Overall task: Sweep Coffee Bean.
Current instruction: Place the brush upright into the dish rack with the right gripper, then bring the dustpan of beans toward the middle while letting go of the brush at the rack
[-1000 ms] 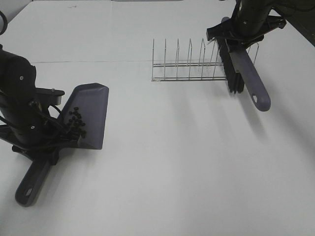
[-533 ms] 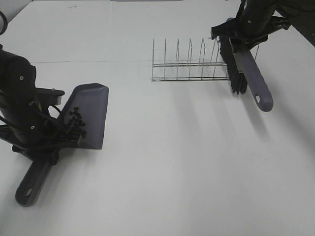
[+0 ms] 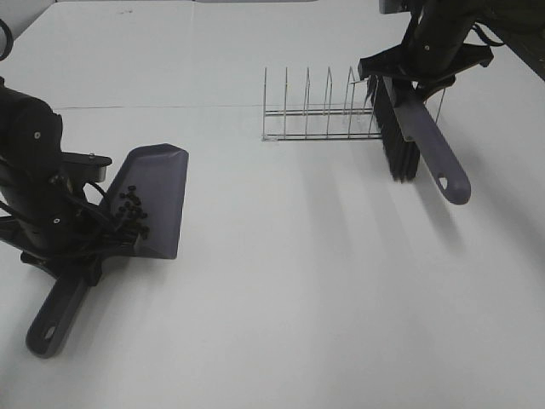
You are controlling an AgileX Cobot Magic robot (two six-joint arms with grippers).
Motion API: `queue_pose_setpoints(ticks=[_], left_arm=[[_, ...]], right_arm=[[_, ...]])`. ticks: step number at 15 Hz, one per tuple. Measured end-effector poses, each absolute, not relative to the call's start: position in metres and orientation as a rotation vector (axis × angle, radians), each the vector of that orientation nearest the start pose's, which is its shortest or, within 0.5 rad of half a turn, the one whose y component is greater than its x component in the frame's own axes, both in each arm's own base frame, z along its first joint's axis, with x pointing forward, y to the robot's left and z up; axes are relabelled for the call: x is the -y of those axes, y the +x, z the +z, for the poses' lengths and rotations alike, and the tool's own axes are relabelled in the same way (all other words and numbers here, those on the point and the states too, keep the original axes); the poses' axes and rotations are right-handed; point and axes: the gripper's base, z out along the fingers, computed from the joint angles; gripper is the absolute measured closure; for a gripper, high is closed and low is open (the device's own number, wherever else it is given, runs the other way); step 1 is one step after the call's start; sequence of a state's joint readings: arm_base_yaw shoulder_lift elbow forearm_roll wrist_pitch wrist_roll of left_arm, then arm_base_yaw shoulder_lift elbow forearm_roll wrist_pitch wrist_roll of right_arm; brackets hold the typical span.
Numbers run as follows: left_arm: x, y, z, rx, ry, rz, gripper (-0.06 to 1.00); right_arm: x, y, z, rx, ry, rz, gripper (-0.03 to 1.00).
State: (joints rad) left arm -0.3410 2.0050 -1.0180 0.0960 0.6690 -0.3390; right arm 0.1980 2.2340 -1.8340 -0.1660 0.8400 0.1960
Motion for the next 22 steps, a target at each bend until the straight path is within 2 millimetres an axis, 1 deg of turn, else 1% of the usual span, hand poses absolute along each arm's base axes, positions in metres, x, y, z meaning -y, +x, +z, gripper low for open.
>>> queue_pose_setpoints(ticks=[2, 6, 7, 8, 9, 10, 11, 12, 13, 15, 17, 19, 20, 22], left_arm=[[0.104, 0.31, 0.089, -3.116, 0.12, 0.087, 0.59], [0.104, 0.31, 0.089, -3.116, 0.12, 0.087, 0.59], [0.104, 0.31, 0.089, -3.116, 0.12, 0.087, 0.59], [0.104, 0.31, 0.089, -3.116, 0.12, 0.087, 0.59], [0.104, 0.31, 0.089, -3.116, 0.12, 0.087, 0.59], [0.104, 0.31, 0.089, -3.116, 0.12, 0.087, 0.59], [0.104, 0.31, 0.089, -3.116, 0.12, 0.087, 0.59], [0.104, 0.31, 0.089, -3.116, 0.12, 0.087, 0.59], [0.104, 0.31, 0.089, -3.116, 0.12, 0.087, 0.59], [0.104, 0.31, 0.089, -3.116, 0.12, 0.087, 0.59], [0.104, 0.31, 0.089, -3.116, 0.12, 0.087, 0.59], [0.104, 0.31, 0.089, -3.116, 0.12, 0.087, 0.59], [0.104, 0.31, 0.089, -3.116, 0.12, 0.087, 0.59], [0.104, 0.31, 0.089, -3.116, 0.12, 0.087, 0.59]], right_arm=[[-0.085, 0.48, 0.171, -2.736, -0.118, -0.088, 0.67], [-0.086, 0.481, 0.172, -2.728, -0.111, -0.073, 0.67], [-0.086, 0.481, 0.173, -2.724, -0.105, -0.069, 0.64], [-0.087, 0.483, 0.175, -2.71, -0.089, -0.062, 0.54], [-0.087, 0.485, 0.18, -2.696, -0.073, -0.055, 0.48], [-0.088, 0.488, 0.186, -2.675, -0.069, -0.05, 0.35], [-0.088, 0.489, 0.19, -2.666, -0.067, -0.047, 0.26], [-0.088, 0.492, 0.2, -2.644, -0.062, -0.043, 0.2], [-0.088, 0.491, 0.204, -2.642, -0.061, -0.044, 0.19], [-0.086, 0.485, 0.219, -2.651, -0.067, -0.063, 0.19], [-0.081, 0.474, 0.232, -2.707, -0.111, -0.119, 0.19], [-0.077, 0.46, 0.242, -2.8, -0.159, -0.167, 0.19], [-0.076, 0.456, 0.245, -2.825, -0.172, -0.181, 0.19], [-0.074, 0.444, 0.259, -2.842, -0.178, -0.19, 0.21]])
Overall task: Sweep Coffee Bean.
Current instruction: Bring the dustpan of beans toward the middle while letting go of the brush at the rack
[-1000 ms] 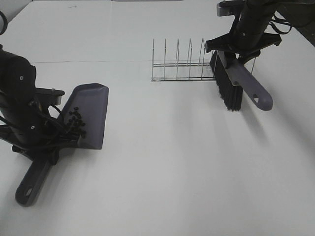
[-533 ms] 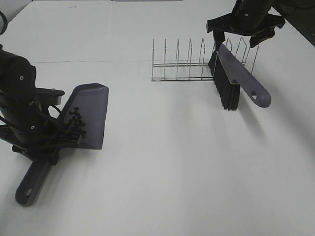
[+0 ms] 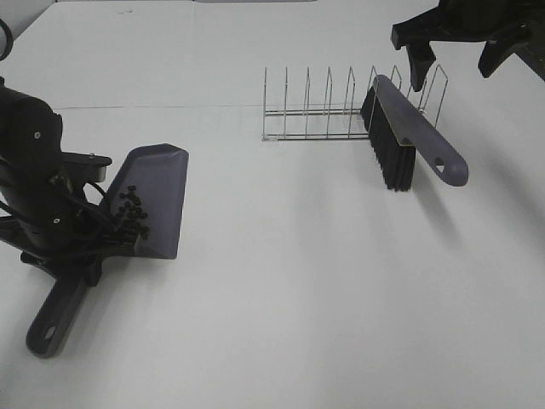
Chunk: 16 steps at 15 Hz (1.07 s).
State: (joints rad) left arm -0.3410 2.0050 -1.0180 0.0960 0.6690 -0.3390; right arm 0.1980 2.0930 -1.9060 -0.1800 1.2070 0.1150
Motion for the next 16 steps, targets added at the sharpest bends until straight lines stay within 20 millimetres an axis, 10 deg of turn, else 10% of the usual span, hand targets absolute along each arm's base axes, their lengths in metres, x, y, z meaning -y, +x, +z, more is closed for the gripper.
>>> queue_pose_setpoints(ticks=[6, 16], left_arm=[[0.117, 0.314, 0.093, -3.085, 0.118, 0.032, 0.59], [0.178, 0.346, 0.093, -3.012, 0.166, -0.11, 0.59]], right_arm=[[-0.057, 0.325, 0.322, -2.818, -0.148, -0.067, 0.22], [-0.028, 0.139, 0.33, -2.645, -0.108, 0.114, 0.22]])
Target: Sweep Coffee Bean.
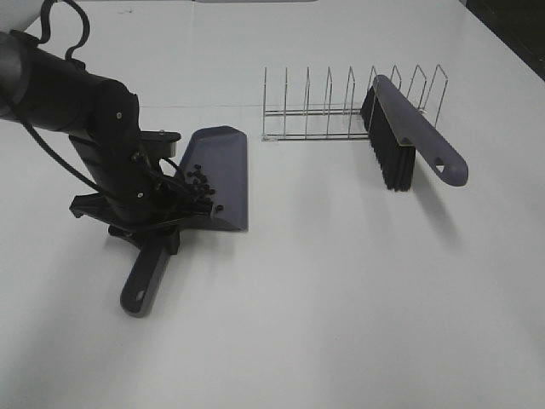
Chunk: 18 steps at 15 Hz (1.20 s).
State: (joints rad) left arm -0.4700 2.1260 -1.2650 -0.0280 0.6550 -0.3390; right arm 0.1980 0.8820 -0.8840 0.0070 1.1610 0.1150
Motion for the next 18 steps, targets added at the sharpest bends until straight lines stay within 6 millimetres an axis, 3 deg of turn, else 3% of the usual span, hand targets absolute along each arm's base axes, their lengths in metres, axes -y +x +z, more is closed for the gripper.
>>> queue_pose_setpoints(ticks=[3, 6, 10, 11, 14, 15, 16, 18], left_arm=[[0.18, 0.347, 0.094, -3.013, 0.151, -0.128, 0.59], [0.183, 0.345, 0.095, -3.034, 0.109, -0.164, 0.25], [0.178, 0.336, 0.108, -3.106, 0.205, -0.095, 0.16], [0.173, 0.337, 0.127, -3.085, 0.227, -0.076, 0.16], [0.144, 0.332, 0.218, -2.933, 0.253, 0.005, 0.16], [0.138, 0.328, 0.229, -2.926, 0.249, 0.025, 0.16], [0.112, 0.304, 0.282, -2.872, 0.207, 0.078, 0.16], [0.097, 0.275, 0.32, -2.815, 0.187, 0.086, 0.16]], right_arm=[[-0.024, 0.117, 0.337, -2.589, -0.106, 0.131, 0.22], [-0.022, 0.105, 0.34, -2.584, -0.106, 0.132, 0.22], [-0.022, 0.105, 0.339, -2.584, -0.106, 0.132, 0.22], [-0.022, 0.105, 0.339, -2.584, -0.106, 0.131, 0.22], [-0.02, 0.097, 0.339, -2.562, -0.106, 0.133, 0.22], [-0.02, 0.094, 0.338, -2.557, -0.108, 0.133, 0.22], [-0.017, 0.079, 0.331, -2.528, -0.139, 0.125, 0.22], [-0.013, 0.063, 0.322, -2.492, -0.167, 0.12, 0.22]])
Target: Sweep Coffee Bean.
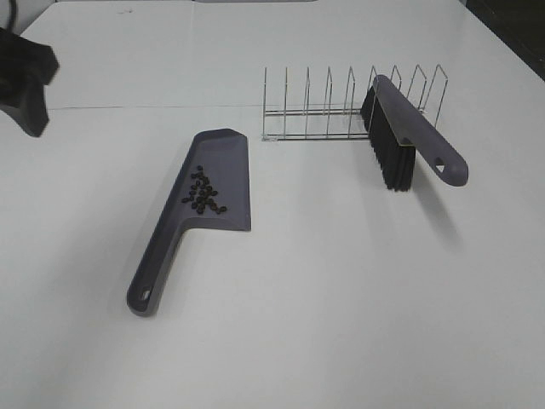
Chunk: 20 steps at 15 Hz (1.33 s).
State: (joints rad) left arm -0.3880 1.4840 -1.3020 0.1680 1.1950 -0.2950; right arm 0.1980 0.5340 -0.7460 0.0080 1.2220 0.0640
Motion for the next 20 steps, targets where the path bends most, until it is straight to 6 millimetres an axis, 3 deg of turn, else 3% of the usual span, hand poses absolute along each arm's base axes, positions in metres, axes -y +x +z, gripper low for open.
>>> queue_pose_setpoints(ticks=[2, 3, 5, 6, 7, 11, 12, 16, 20], left_arm=[[0.081, 0.235, 0.342, -2.745, 0.172, 0.052, 0.16], [0.076, 0.223, 0.345, -2.73, 0.169, 0.045, 0.16], [0.057, 0.178, 0.347, -2.683, 0.159, 0.022, 0.16], [0.044, 0.144, 0.339, -2.644, 0.155, 0.003, 0.16], [0.036, 0.124, 0.333, -2.605, 0.152, -0.014, 0.16], [0.012, 0.065, 0.303, -2.453, 0.15, -0.075, 0.16], [0.004, 0.046, 0.287, -2.335, 0.187, -0.101, 0.16], [-0.003, 0.026, 0.278, -2.208, 0.228, -0.117, 0.16], [-0.004, 0.024, 0.278, -2.194, 0.234, -0.124, 0.16]], right_arm=[[-0.011, 0.049, 0.312, -2.463, -0.166, 0.123, 0.22], [-0.01, 0.047, 0.31, -2.459, -0.169, 0.123, 0.22], [-0.007, 0.034, 0.301, -2.415, -0.217, 0.109, 0.22], [-0.006, 0.025, 0.294, -2.38, -0.237, 0.106, 0.22], [-0.005, 0.019, 0.29, -2.356, -0.253, 0.105, 0.22], [-0.007, 0.008, 0.281, -2.242, -0.342, 0.136, 0.22], [-0.012, 0.005, 0.281, -2.202, -0.406, 0.183, 0.22], [-0.015, 0.01, 0.278, -2.163, -0.414, 0.212, 0.22], [-0.016, 0.011, 0.277, -2.155, -0.41, 0.212, 0.22]])
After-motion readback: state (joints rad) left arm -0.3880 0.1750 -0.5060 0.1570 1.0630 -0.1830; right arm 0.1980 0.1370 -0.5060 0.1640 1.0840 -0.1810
